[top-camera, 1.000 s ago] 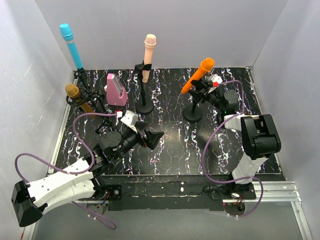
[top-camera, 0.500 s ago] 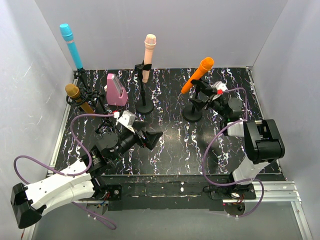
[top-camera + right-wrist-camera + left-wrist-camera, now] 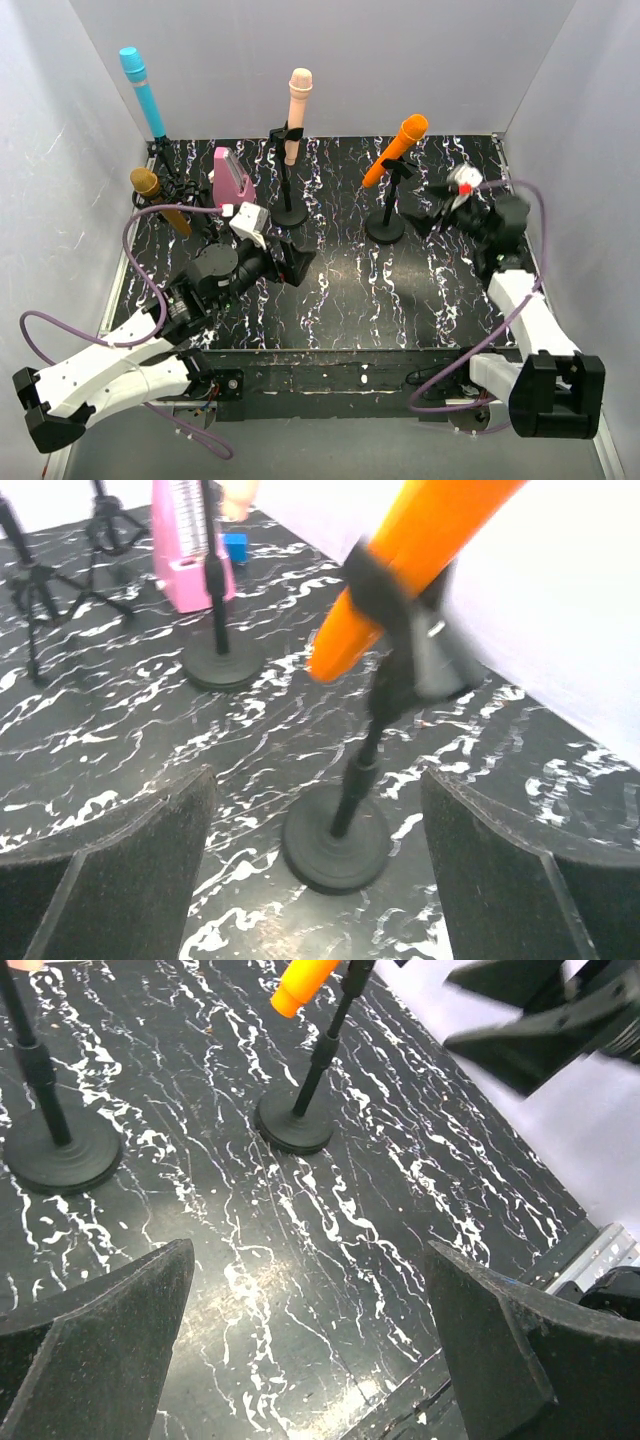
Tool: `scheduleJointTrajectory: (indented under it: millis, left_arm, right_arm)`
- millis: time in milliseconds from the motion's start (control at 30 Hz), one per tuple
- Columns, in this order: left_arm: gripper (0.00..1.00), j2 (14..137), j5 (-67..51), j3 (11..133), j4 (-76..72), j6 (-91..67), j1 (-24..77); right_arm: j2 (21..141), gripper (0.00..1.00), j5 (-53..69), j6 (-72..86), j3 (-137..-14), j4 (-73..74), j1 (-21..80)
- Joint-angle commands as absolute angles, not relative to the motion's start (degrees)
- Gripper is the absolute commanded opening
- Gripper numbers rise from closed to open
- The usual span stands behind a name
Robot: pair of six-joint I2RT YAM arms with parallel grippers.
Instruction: Attach the microphones to the stand
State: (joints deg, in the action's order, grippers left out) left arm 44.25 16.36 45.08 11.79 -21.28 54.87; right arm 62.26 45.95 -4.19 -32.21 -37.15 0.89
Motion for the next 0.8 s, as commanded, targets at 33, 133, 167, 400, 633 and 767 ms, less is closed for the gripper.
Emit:
scheduleJointTrajectory:
  millis: [33,133,167,400,633,767]
  left_arm:
    - [0.98,45.88,19.42,52.2,27.58,-21.8,54.58]
    - [0.98,44.92,19.51,54.48,31.02,-21.71,54.58]
    - [0.98,44.22,19.51,55.36,31.55,-21.53,54.58]
    - [0.98,43.15,18.29,67.3,33.22,-19.95,54.49]
    - [0.98,41.75,14.06,71.19,34.8,-21.18,54.49]
    - [0.98,40.26,13.54,71.02,35.86,-22.15,54.49]
  right_arm:
    - [57.84,0.91,32.1,-19.6,-54.82,28.43,-1.04]
    - [51.0,0.95,26.91,-14.17,-55.29,33.83,-3.25]
    - [46.8,0.98,24.46,-11.71,-55.28,34.71,-3.51]
    - [38.05,0.98,24.68,4.21,-62.83,43.05,-6.49]
    - [36.74,0.98,19.87,5.98,-68.72,47.37,-8.08]
    - [34.64,0.98,17.85,7.55,-69.52,47.64,-8.61]
